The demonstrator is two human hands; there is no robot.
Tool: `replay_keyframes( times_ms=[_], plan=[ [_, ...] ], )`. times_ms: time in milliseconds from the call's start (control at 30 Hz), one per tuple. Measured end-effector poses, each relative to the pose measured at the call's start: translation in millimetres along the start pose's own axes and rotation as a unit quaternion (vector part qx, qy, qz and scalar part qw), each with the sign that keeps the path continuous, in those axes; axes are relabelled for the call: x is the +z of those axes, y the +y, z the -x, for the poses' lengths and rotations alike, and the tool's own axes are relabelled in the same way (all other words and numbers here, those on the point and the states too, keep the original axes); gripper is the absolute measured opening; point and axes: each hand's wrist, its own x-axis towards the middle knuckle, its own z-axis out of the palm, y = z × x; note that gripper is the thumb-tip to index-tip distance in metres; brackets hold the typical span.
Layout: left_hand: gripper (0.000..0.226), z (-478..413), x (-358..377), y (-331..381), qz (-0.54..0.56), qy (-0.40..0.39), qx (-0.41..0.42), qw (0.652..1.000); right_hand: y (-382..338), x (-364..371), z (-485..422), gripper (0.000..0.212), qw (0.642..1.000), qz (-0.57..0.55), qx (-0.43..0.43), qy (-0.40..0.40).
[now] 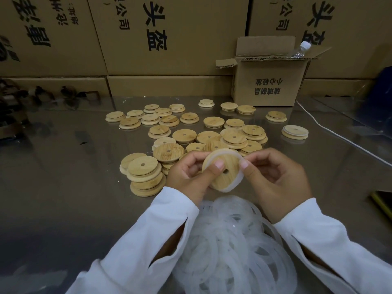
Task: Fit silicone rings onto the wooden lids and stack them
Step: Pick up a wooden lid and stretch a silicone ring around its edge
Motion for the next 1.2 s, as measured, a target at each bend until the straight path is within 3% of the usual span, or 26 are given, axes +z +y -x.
replay_keyframes(
  times_ms=[133,333,733,1000,1200],
  plan=[
    [0.023,1,2,0,-0.012,0.004,-0.011,1.000,6,1,0,0.014,0.997,0.072,-0.014,0.013],
    [0.010,4,1,3,-0.102,-0.051,0.035,0.993,5,3,3,0.010,0.990,0.122,-0.063,-0.026],
    [0.019,0,2,2,-0.032,-0.033,0.056,0.997,-2,-3,-7,0.020,0.991,0.109,-0.061,-0.048],
    [0.021,2,-1,-2,-0.036,-0.020,0.053,0.998,2,1,2,0.005,0.998,0.037,-0.036,-0.041],
    [0.018,0,0,-4,-0.014,-0.004,0.019,1.000,3,5,6,0.010,0.993,0.096,-0.062,-0.008]
  ],
)
